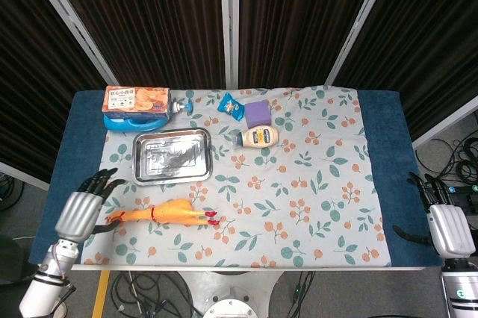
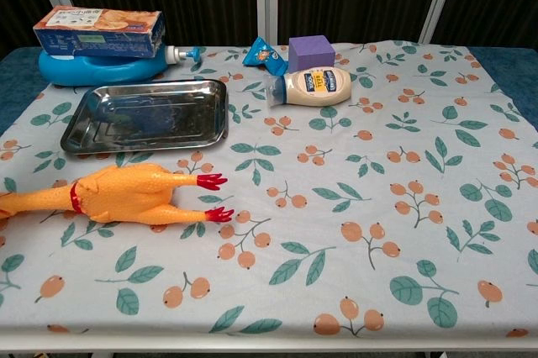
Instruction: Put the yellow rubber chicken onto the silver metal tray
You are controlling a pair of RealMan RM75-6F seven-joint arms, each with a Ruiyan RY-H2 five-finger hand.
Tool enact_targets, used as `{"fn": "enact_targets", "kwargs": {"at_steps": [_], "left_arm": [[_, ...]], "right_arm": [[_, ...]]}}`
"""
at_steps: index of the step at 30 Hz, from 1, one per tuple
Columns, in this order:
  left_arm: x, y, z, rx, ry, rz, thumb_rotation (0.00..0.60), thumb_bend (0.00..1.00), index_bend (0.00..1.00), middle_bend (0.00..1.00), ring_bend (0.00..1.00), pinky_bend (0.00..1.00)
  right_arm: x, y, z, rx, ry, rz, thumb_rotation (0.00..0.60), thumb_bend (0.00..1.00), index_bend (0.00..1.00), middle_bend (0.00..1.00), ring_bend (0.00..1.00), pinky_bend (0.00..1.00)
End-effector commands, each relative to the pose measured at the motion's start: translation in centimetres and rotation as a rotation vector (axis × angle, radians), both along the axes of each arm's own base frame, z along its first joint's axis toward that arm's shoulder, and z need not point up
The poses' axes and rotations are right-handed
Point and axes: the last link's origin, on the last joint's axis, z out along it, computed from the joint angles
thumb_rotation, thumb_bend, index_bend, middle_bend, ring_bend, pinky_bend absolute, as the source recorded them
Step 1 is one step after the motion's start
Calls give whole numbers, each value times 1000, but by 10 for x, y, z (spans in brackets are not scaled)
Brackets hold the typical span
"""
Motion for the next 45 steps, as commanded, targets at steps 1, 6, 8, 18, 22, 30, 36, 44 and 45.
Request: {"fn": "enact_targets", "kwargs": {"at_steps": [1, 6, 8, 18, 22, 30, 36, 44, 45], "left_arm": [[18, 10, -32, -122, -27, -16, 600, 123, 270, 192, 127, 224], [28, 20, -64, -178, -50, 36, 600, 128, 313, 266, 211, 282], [27, 22, -74, -187, -40, 55, 600, 139, 340, 305, 255, 318], [7, 22, -94, -209, 43, 168, 600, 169, 357, 313, 262, 321], [-2, 24, -100, -199, 32, 215, 600, 230, 383, 323, 262, 330], [-14, 23, -98, -182, 20, 242, 600, 363, 455, 401, 329, 386], [-24, 22, -101, -214, 48, 259, 600, 404, 557, 471, 379, 438], [-24, 25, -96, -183, -42, 228, 600, 623, 716, 697, 653, 737], [-23, 25, -95, -189, -54, 225, 600, 658, 729, 728, 695, 777]], "right_arm": [[-3, 1, -1, 3, -1, -8, 600, 1, 50, 180, 3, 30], [-6, 2, -1, 9, -6, -18, 600, 1, 50, 180, 3, 30], [-7, 2, -1, 11, -9, -19, 600, 1, 50, 180, 3, 30], [-10, 2, -4, 22, -22, -24, 600, 1, 50, 180, 3, 30], [-10, 2, -3, 23, -22, -23, 600, 1, 50, 180, 3, 30], [-12, 3, -4, 25, -23, -30, 600, 0, 49, 180, 3, 29], [-11, 3, -2, 21, -22, -27, 600, 1, 50, 180, 3, 29], [-5, 1, -1, 33, -9, -9, 600, 1, 53, 180, 3, 30], [-4, 0, -1, 39, -7, -5, 600, 1, 53, 180, 3, 30]]}}
